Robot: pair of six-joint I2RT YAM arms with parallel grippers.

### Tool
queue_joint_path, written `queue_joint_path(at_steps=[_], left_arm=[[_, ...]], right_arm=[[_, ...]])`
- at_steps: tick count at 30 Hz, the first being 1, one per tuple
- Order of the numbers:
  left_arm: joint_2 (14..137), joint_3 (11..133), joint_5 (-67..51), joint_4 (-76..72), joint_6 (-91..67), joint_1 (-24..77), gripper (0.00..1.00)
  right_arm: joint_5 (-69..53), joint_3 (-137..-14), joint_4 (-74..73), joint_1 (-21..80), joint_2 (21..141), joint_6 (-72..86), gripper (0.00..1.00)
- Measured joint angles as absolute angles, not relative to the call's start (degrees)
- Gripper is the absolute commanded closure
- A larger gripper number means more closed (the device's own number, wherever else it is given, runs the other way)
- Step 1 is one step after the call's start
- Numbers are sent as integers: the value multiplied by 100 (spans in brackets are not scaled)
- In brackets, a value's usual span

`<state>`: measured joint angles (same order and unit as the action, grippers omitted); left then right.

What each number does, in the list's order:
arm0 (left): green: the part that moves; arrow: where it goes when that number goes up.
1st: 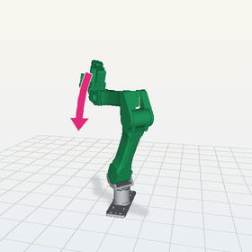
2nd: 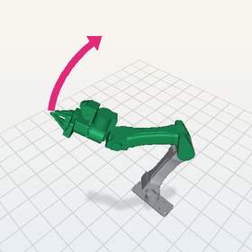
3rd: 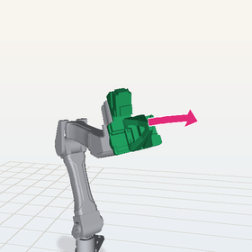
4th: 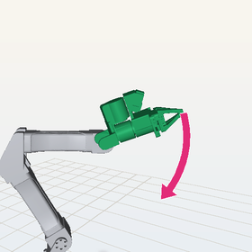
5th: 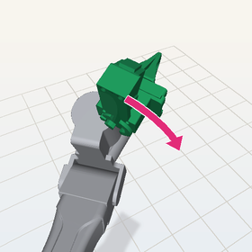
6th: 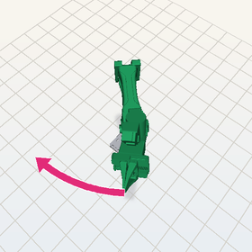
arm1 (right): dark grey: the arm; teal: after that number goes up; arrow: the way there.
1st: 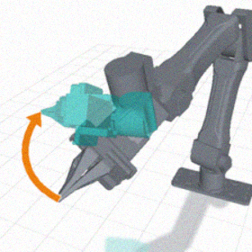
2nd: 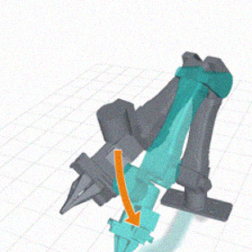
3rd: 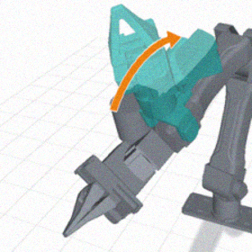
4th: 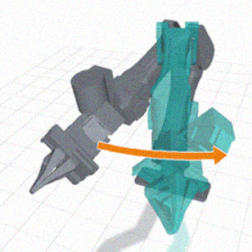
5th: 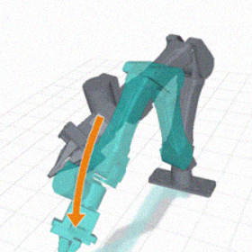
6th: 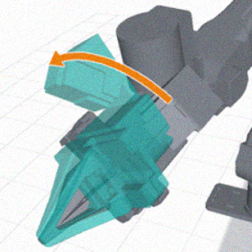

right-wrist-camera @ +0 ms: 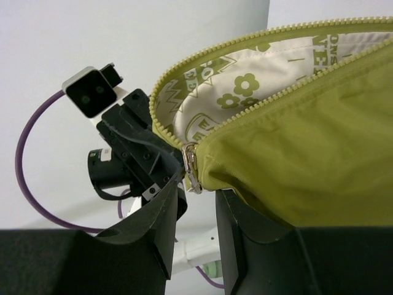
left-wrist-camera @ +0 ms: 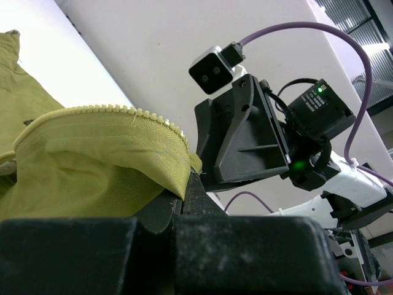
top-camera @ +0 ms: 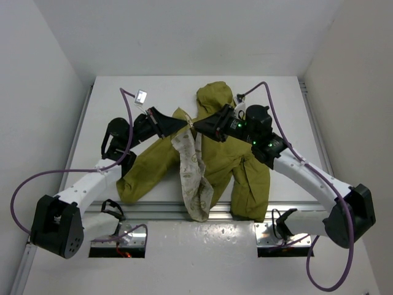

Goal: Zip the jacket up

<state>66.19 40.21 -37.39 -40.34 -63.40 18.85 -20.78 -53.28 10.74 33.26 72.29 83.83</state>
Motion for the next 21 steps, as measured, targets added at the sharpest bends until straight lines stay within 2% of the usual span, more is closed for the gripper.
queue_joint_path(at_steps=[12, 13, 16, 21], left_arm=[[6464, 4021, -3815, -4029, -6171, 1957, 100], [6464, 4021, -3813, -4025, -6169, 1964, 100], [6462, 4021, -3813, -4014, -6152, 1988, 100], [6445, 4021, -3811, -3988, -6145, 1994, 100]], right_arm=[[-1981, -5328, 976, 3326, 7317, 8374, 75], [-1970, -5328, 974, 3326, 7319, 8377, 79], [-1953, -5328, 974, 3326, 7321, 8381, 82], [-1946, -5328, 976, 3326, 7338, 8383, 94]])
